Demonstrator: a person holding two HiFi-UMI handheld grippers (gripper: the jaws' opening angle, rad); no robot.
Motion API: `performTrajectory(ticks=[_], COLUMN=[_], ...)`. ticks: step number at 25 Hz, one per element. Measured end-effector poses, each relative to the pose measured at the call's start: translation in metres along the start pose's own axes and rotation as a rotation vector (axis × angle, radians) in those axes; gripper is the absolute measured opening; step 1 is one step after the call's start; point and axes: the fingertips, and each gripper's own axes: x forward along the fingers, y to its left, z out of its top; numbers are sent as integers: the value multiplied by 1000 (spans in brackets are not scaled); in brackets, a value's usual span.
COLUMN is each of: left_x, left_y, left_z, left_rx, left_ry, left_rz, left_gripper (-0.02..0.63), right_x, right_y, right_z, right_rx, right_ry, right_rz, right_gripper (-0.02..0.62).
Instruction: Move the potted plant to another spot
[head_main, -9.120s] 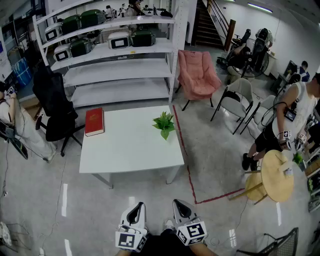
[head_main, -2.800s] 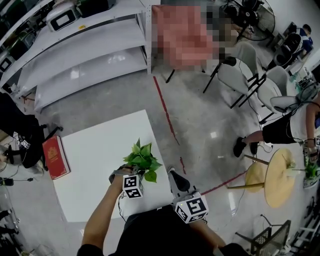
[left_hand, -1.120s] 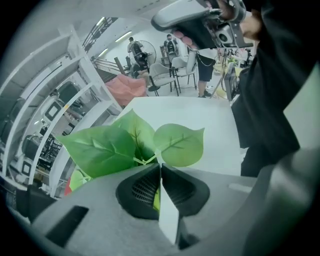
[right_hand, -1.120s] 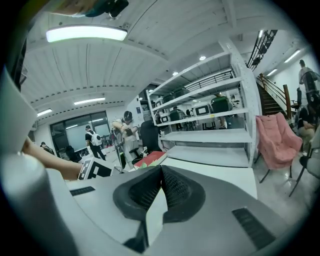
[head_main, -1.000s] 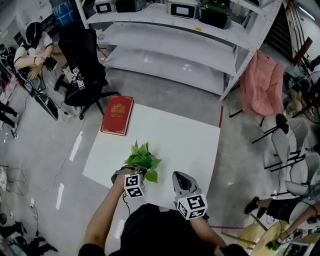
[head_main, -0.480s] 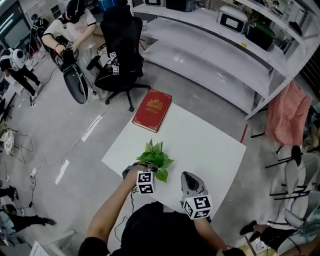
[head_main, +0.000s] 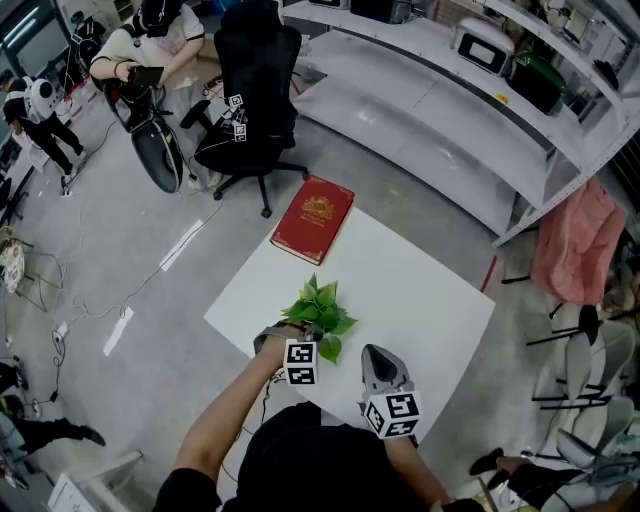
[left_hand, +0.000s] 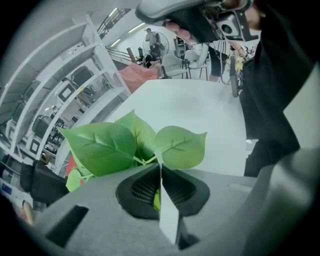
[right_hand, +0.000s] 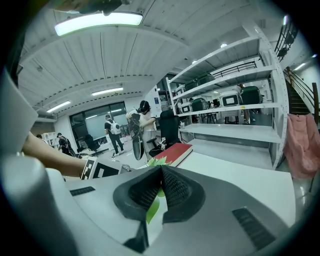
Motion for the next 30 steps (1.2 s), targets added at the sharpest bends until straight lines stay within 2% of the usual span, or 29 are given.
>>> performTrajectory(ticks=[14, 15, 18, 22, 27, 29, 30], left_x=[4, 3, -1, -15, -53, -76, -88], left_y=[4, 2, -3, -2, 2, 8, 11], left_z=[4, 5, 6, 8, 13, 19, 23], left_rx=[-4, -12, -30, -46, -126, -218, -290], left_ry=[-1, -4, -11, -27, -97, -178, -241], left_rz=[14, 5, -26, -11, 9, 32, 41], left_gripper=[35, 41, 113, 143, 149, 149, 148], right_x=[0, 0, -2, -5, -4, -5, -6], right_y=[0, 0, 0, 3, 10, 13, 13], right_z=[-6, -7, -8, -6, -3, 2, 6], right_rx=[0, -1, -3, -8, -17, -21, -23], right_ry=[10, 10, 12, 8, -2, -9, -14], right_rz=[2, 2, 3, -1, 12, 13, 12], right_gripper=[12, 12, 12, 12, 12, 12, 12])
